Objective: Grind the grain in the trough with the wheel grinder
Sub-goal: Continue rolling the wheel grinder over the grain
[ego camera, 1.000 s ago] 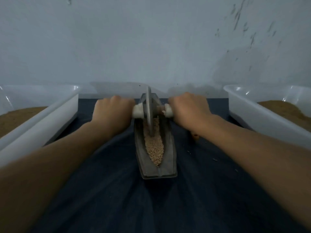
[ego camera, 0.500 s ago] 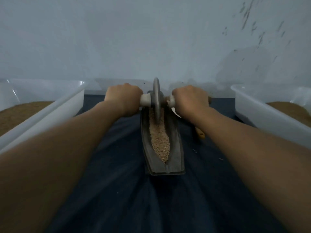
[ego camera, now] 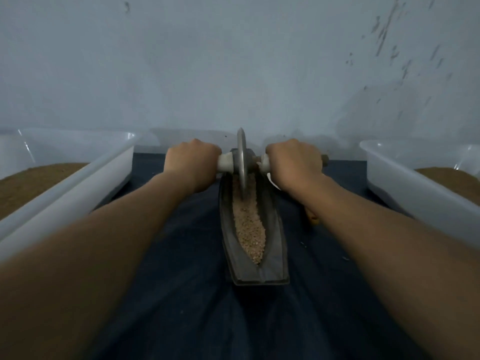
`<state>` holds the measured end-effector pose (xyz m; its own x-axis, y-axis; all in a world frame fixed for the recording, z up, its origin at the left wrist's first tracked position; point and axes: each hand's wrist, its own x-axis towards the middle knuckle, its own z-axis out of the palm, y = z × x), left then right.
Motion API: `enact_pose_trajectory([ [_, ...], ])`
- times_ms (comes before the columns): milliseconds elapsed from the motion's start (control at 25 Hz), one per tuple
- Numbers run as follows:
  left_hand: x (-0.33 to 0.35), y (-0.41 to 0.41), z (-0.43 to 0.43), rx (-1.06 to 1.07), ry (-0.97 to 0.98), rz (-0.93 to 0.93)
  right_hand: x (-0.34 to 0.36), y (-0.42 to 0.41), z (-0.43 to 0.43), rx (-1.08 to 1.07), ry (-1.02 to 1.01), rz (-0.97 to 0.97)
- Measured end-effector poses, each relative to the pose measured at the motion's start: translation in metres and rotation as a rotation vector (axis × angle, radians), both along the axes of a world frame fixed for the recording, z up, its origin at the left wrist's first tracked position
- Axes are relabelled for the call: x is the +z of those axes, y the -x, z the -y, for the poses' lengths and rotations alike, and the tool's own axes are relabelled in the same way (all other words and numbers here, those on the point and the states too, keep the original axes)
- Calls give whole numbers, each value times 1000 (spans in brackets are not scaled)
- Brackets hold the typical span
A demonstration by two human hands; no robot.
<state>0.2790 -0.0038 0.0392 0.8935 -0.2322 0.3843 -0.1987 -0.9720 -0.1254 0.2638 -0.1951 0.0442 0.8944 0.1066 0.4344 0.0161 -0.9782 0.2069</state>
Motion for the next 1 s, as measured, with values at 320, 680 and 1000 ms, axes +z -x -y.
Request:
enact_pose_trajectory([
  [320, -12, 41, -26, -210, -188, 147, -22, 56, 36, 153, -32, -124],
  [680, -8, 34, -22, -210, -102, -34, -12, 44, 32, 174, 36, -157],
  [1000, -25, 24, -3, -44, -112, 361, -17, 22, 15, 37, -38, 63],
])
